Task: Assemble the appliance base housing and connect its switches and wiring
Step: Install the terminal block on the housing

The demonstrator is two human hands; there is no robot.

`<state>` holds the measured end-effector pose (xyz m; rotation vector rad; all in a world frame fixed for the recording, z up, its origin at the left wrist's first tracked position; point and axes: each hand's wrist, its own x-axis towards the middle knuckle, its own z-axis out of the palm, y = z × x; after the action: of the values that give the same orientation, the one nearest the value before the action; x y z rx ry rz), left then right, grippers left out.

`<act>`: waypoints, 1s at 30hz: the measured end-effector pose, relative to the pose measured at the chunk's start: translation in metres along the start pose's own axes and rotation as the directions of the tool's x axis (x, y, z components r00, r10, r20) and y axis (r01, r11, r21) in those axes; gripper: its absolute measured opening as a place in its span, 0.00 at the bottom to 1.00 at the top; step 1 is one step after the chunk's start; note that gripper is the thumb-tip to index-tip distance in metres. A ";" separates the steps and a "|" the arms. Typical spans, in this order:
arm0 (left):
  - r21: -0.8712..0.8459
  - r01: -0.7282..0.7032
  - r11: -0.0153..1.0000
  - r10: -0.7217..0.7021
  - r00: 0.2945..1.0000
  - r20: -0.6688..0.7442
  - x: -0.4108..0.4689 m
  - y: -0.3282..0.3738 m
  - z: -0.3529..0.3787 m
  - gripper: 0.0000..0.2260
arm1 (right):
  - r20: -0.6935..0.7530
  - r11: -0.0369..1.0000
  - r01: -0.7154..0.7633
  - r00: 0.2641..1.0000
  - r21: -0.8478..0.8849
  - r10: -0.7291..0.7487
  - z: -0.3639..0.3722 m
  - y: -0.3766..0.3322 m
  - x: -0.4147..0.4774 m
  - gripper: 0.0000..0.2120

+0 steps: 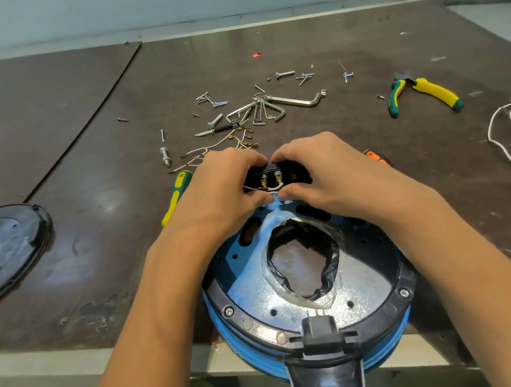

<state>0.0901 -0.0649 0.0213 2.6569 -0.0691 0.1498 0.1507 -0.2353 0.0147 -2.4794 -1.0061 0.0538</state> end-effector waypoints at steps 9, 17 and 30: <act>0.019 -0.025 0.999 0.025 1.000 -0.012 0.001 0.002 0.001 0.24 | -0.006 0.999 0.020 1.000 -0.032 -0.020 0.002 0.006 0.003 0.20; 0.136 -0.072 0.988 0.075 0.997 -0.019 0.002 0.001 0.004 0.22 | -0.032 0.995 0.056 0.998 -0.083 -0.059 0.004 0.005 0.004 0.19; 0.218 -0.084 0.972 0.084 0.996 0.007 0.004 0.004 0.004 0.20 | -0.072 0.997 0.051 0.996 -0.057 -0.055 0.003 0.003 0.003 0.17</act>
<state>0.0940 -0.0699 0.0200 2.8744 -0.1737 0.1982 0.1542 -0.2341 0.0116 -2.4837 -1.0544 -0.0821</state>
